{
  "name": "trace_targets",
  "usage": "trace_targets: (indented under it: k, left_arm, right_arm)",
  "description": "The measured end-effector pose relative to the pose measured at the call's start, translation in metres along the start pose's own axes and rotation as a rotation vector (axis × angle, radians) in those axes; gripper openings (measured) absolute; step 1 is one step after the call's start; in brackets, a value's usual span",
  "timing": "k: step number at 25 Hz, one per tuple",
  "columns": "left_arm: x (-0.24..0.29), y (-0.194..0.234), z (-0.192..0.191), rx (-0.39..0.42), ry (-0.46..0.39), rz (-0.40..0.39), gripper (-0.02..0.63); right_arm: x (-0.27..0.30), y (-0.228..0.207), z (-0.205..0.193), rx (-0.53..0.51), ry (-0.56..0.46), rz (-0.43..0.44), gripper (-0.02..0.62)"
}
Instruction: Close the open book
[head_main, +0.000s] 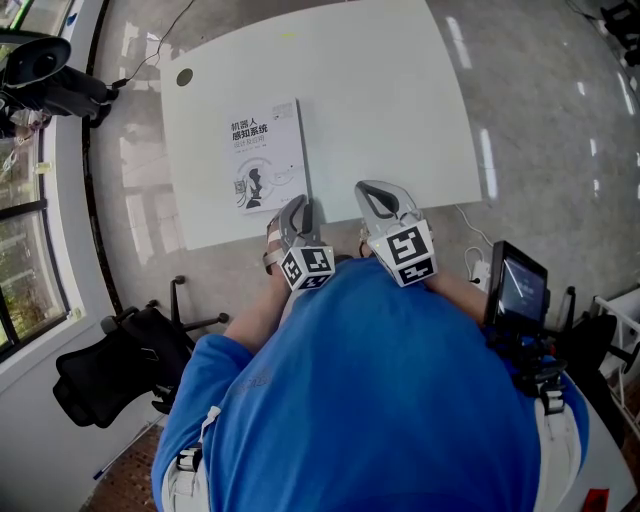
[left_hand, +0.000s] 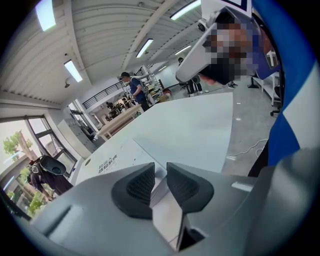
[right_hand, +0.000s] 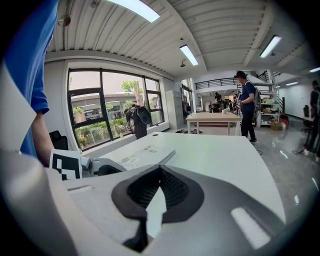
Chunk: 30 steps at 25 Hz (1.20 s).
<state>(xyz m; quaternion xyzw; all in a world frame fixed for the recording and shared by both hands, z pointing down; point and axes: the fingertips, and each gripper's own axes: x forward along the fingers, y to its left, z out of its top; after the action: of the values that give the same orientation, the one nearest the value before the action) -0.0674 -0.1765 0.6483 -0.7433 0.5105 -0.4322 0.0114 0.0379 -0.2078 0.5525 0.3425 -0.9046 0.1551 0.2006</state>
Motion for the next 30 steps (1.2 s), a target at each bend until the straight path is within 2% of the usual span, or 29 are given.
trace_targets:
  k: [9,15,23,30]
  left_arm:
    - [0.000,0.000,-0.002,-0.012,-0.005,-0.016,0.069]
    - [-0.006,0.001,0.007,-0.075,0.018,-0.057,0.032]
    - [-0.017,0.020,0.016,-0.154,0.008,-0.037,0.021]
    - [-0.027,0.043,0.023,-0.210,-0.013,-0.011,0.018]
  right_arm:
    - [0.002,0.002,-0.003,-0.001,0.006,0.009,0.003]
    - [-0.001,-0.001,0.000,-0.001,0.011,0.029,0.003]
    - [0.009,0.005,0.000,-0.002,0.016,0.095,0.003]
    - [0.030,0.024,-0.013,-0.023,0.070,0.176,0.003]
